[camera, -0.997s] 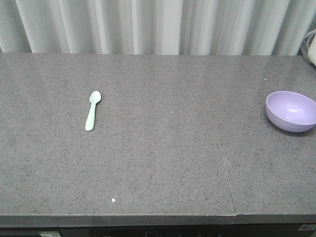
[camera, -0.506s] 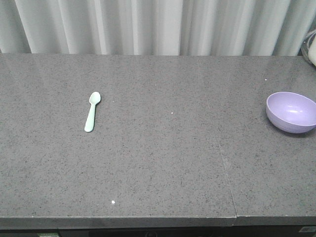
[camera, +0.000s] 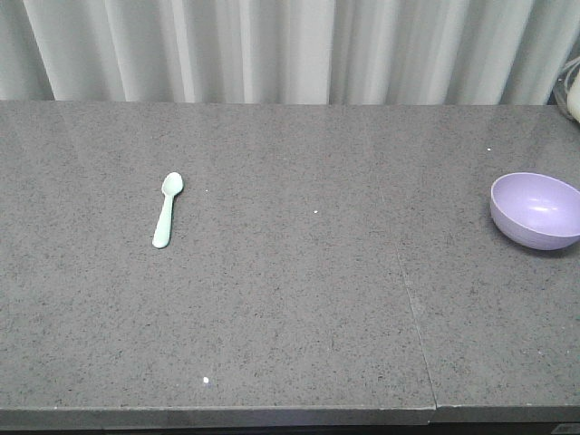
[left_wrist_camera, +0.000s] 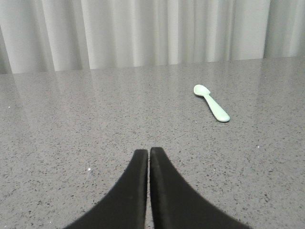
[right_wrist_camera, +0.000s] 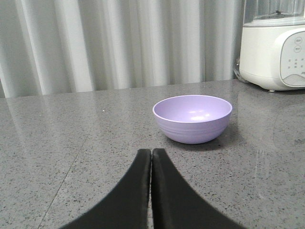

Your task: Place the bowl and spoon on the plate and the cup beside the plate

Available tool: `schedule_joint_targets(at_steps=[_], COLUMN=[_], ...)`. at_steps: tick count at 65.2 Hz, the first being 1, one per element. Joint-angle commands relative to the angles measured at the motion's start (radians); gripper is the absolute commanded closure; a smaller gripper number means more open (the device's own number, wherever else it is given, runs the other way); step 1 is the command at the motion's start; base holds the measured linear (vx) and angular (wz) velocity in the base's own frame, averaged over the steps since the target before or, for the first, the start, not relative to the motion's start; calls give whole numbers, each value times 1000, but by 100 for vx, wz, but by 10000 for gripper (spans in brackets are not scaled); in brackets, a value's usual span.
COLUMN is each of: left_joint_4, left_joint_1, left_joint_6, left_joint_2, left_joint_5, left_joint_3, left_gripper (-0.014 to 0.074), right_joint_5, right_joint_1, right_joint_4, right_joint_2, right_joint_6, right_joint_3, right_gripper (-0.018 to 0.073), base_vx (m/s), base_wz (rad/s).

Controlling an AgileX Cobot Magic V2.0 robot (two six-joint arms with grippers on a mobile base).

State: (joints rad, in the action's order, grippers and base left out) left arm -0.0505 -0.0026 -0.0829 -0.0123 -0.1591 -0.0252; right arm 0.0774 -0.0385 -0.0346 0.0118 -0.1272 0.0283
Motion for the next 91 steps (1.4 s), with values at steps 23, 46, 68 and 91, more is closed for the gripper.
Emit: schedule_joint_targets(at_steps=[23,46,68,91], left_joint_4=[2,2,2,2], left_joint_1=[3,3,3,3], left_joint_6=[-11,-11,-11,-11], left_joint_2=[-14,-14,-14,-14], left_joint_5=[70,70,70,70], left_joint_3=[-30,-30,-30,-30], left_gripper=[603,603,603,603], right_joint_5=[-77,-77,-77,-77], right_joint_1=[3,3,3,3], right_joint_4=[-3,-3,-3,-3], right_joint_2=[5,5,5,5], right_joint_6=[5,5,5,5], right_joint_3=[0,0,0,0], right_gripper=[565,565,565,565], base_vx=[2,0,0,0], base_wz=[0,0,0,0])
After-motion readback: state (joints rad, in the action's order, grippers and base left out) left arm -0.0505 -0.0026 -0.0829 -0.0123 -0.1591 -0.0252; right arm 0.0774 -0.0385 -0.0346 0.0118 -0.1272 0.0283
